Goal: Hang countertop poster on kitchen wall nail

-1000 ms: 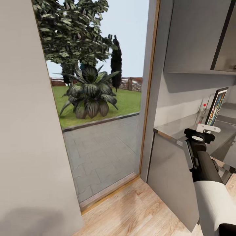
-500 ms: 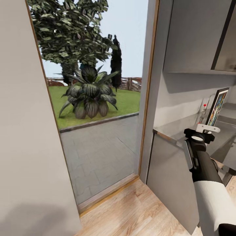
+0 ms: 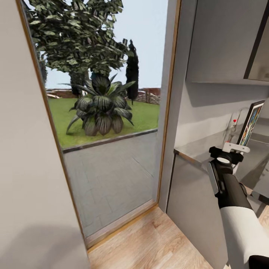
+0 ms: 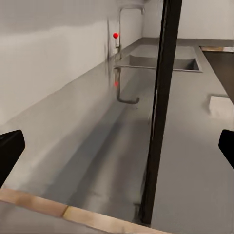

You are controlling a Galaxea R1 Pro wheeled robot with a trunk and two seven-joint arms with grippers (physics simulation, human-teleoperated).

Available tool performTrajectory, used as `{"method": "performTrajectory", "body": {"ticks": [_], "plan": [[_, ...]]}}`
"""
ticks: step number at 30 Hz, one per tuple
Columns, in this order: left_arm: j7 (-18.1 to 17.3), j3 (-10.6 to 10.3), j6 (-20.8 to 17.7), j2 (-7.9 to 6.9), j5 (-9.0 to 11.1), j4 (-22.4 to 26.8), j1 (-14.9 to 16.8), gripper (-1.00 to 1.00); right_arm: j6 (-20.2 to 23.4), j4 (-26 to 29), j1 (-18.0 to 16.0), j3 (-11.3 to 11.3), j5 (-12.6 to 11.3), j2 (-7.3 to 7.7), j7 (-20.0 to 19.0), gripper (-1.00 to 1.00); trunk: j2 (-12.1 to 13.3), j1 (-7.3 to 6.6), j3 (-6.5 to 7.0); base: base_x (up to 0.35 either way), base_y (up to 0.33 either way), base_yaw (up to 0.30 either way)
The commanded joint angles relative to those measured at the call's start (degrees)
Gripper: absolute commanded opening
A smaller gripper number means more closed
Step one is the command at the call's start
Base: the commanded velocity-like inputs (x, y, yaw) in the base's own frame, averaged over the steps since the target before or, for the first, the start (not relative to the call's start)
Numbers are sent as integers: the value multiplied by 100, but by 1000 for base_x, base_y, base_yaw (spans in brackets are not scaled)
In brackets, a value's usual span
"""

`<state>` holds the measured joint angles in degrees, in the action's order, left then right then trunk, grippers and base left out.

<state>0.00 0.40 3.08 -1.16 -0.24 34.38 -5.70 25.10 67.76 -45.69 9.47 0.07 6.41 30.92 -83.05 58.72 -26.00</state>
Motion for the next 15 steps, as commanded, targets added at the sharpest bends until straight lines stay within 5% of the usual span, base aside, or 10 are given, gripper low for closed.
{"method": "performTrajectory", "body": {"ticks": [1, 11, 15], "plan": [[0, 4, 9, -1, -3, 7, -2, 100, 20, -15, -3, -6, 2, 2, 18, 100, -3, 1, -5, 62, -30, 0], [0, 4, 9, -1, -3, 7, -2, 100, -539, -690, -2, 0, -14, 4, 18, 100, -3, 1, -5, 12, -6, 0], [0, 4, 9, -2, -3, 7, -2, 100, -722, -912, -2, 219, -16, 4, 19, 100, -3, 1, -5, 1, 0, 0]]}}
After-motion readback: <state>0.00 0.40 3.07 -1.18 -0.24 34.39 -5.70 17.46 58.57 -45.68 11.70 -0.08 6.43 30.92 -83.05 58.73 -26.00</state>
